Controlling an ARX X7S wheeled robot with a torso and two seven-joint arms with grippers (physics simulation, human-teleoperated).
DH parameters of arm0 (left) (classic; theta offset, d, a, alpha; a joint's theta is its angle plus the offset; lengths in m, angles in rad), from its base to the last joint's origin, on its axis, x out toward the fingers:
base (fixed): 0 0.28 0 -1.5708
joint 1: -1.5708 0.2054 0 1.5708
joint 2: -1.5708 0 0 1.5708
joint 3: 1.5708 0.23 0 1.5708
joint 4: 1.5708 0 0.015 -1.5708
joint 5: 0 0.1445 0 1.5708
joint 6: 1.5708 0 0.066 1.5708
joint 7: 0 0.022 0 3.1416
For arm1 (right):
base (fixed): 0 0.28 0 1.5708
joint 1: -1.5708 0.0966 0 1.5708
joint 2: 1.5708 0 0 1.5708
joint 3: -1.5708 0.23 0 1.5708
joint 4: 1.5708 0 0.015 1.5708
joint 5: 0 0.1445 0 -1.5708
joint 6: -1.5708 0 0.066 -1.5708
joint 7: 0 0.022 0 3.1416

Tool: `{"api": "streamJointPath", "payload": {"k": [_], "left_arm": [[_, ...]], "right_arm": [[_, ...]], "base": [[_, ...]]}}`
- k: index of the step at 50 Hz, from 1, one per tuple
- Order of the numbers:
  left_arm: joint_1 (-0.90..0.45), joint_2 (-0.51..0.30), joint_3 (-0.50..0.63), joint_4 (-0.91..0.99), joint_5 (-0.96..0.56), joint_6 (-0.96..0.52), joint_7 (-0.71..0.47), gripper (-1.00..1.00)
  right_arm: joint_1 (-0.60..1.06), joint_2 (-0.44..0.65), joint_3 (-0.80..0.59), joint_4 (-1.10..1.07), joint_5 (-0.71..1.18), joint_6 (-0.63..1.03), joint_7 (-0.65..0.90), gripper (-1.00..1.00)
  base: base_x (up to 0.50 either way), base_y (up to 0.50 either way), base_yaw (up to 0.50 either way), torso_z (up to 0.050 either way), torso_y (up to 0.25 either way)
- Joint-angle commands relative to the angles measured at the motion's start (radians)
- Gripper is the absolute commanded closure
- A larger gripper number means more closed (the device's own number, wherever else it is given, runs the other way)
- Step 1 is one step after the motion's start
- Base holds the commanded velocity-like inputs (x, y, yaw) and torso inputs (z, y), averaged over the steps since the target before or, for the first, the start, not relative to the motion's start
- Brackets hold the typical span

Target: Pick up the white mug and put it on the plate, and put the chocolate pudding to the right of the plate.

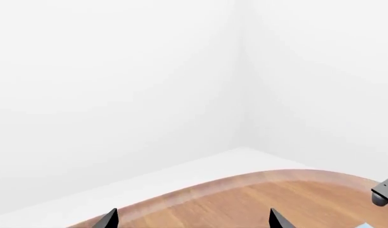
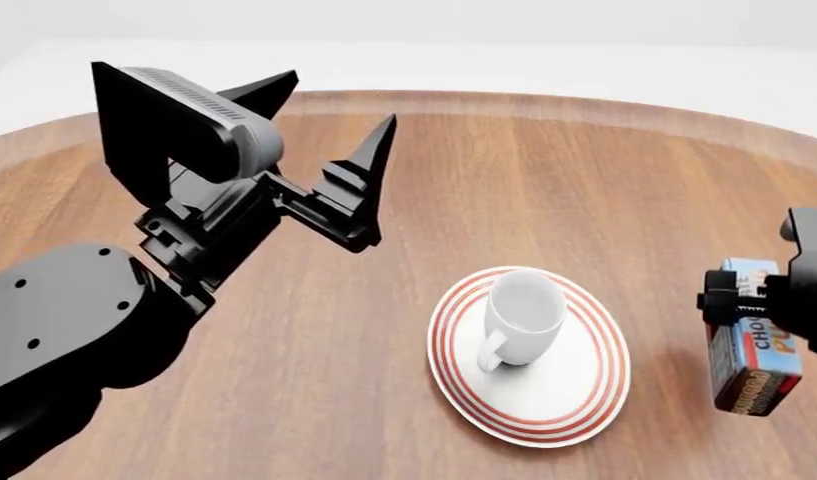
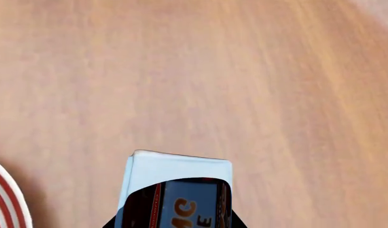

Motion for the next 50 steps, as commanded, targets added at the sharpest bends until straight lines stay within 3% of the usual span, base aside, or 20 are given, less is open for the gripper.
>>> {"api": "streamJointPath", "payload": {"k": [1,13,14,36,50], "left_arm": [[0.005,0.020,-0.022,-0.002,0.010,0.007,0.024,-1.00],[0.006,0.022,-0.022,-0.002,0.012,0.003,0.023,-1.00],[0.006,0.022,-0.022,-0.002,0.013,0.003,0.022,-1.00],[0.009,0.023,-0.024,0.003,0.016,0.000,0.019,-1.00],[0.015,0.018,-0.028,0.009,0.017,0.003,0.020,-1.00]], "right_arm": [[-0.034,-0.024,0.031,0.020,-0.030,-0.013,-0.037,1.00],[-0.078,-0.050,0.039,0.083,-0.020,-0.022,-0.069,1.00],[-0.077,-0.048,0.039,0.079,-0.021,-0.023,-0.068,-1.00],[-0.084,-0.042,0.042,0.076,-0.030,-0.025,-0.059,-1.00],[0.071,0.072,0.029,-0.136,-0.077,0.027,0.061,-1.00]], "base": [[0.00,0.00,0.00,0.000,0.000],[0.00,0.00,0.00,0.000,0.000],[0.00,0.00,0.00,0.000,0.000],[0.00,0.00,0.00,0.000,0.000],[0.00,0.00,0.00,0.000,0.000]]}}
